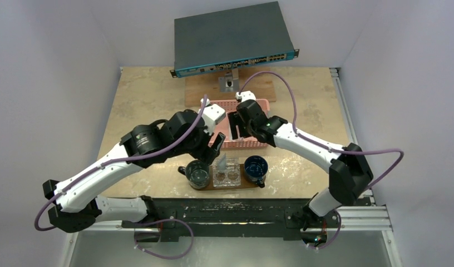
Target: Prepare toiletry sets of a toothbrush and toothpaste on the tray
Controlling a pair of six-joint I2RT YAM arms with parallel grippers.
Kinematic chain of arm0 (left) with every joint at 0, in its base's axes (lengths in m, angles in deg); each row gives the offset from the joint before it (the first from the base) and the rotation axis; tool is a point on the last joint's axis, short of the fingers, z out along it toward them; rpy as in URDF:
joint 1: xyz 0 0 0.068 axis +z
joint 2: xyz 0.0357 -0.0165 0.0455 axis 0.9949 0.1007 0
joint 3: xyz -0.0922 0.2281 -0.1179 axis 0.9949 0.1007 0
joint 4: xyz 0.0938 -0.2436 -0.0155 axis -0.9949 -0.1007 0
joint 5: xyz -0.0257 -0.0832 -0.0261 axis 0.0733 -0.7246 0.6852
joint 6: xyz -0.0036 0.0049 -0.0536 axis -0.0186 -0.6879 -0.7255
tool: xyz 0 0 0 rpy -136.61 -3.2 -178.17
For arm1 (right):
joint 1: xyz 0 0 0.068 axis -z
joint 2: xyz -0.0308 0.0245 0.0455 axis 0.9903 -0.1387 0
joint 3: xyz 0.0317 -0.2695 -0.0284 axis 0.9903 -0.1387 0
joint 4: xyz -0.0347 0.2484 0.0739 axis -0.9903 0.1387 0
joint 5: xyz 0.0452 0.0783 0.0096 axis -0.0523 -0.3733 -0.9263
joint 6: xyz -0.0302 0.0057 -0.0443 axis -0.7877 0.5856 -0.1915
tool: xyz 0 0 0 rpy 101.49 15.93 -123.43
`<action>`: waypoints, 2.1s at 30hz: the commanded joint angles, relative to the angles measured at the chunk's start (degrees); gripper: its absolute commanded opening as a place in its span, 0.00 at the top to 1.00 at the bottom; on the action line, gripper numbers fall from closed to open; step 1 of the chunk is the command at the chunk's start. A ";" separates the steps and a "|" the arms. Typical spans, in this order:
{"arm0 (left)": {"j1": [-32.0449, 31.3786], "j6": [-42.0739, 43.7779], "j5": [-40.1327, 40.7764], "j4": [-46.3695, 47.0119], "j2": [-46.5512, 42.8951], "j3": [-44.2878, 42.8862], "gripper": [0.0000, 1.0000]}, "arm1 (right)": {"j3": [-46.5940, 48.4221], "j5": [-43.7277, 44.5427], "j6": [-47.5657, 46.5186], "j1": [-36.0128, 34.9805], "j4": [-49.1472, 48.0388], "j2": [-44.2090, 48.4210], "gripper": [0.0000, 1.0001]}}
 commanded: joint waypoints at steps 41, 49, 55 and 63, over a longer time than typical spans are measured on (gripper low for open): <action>2.95 3.63 4.30 21.55 -20.53 27.63 0.01 | 21.98 -2.29 8.60 3.13 2.41 -33.19 0.53; 3.41 3.11 3.63 21.69 -21.05 27.98 0.01 | 21.60 -2.17 8.38 3.12 2.33 -31.12 0.77; 3.41 2.79 3.22 21.95 -21.31 27.93 0.01 | 21.77 -1.57 8.30 3.13 2.10 -27.40 0.80; 3.41 2.23 2.75 22.33 -20.59 26.07 0.01 | 20.50 0.85 8.23 3.15 0.31 -19.16 0.83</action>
